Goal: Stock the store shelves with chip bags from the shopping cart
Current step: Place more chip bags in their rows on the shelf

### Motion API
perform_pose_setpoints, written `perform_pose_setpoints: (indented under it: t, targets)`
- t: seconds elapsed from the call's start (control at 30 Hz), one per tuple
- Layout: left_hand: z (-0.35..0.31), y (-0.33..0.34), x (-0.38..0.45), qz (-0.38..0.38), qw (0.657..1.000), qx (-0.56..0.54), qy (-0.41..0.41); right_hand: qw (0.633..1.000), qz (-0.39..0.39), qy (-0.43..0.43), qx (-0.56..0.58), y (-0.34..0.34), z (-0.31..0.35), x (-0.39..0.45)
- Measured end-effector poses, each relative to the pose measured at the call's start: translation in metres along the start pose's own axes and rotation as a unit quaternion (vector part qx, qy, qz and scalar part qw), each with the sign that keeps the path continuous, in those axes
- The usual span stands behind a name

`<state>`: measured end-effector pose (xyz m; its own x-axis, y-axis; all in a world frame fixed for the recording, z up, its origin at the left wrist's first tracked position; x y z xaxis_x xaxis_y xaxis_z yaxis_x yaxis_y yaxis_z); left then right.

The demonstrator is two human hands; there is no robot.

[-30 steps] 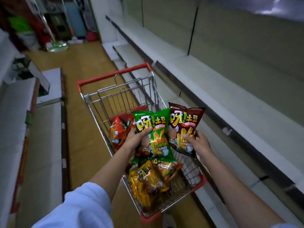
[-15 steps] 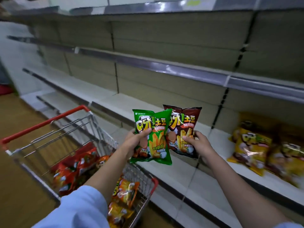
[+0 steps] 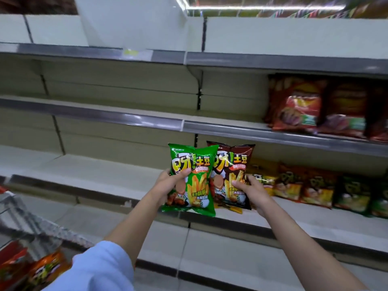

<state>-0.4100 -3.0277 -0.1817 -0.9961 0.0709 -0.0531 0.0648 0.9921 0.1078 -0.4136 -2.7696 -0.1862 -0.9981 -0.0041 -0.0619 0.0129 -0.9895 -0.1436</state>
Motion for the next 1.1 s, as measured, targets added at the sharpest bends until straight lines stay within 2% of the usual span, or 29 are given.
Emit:
perform_pose_setpoints:
  t: [0.3,0.63,1.1]
  targets:
    - [0.01,0.112,0.023,0.033,0.999,0.023,0.009,0.999,-0.045,-0.01,0.001,-0.121,-0.005,-0.033]
    - [0.066,0.207,0.029,0.07,0.996,0.038,-0.033,0.996,-0.075,0.011,0.041,-0.207,-0.054,-0.069]
    - [0.102,0.352,0.003,0.101,0.993,0.023,-0.06,0.99,-0.124,0.058,0.043,-0.328,-0.111,-0.115]
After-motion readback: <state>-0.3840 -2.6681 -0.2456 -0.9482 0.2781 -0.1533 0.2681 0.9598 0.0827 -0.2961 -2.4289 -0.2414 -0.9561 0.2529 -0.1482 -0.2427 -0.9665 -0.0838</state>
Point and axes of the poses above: each hand's wrist, its own x-axis towards the middle knuckle, its own y-axis out of the palm, z = x × y, the point moved 6 cm from there along x, towards the middle knuckle, and after that the axes turned 3 degrees about z, right-handed, at the moved point
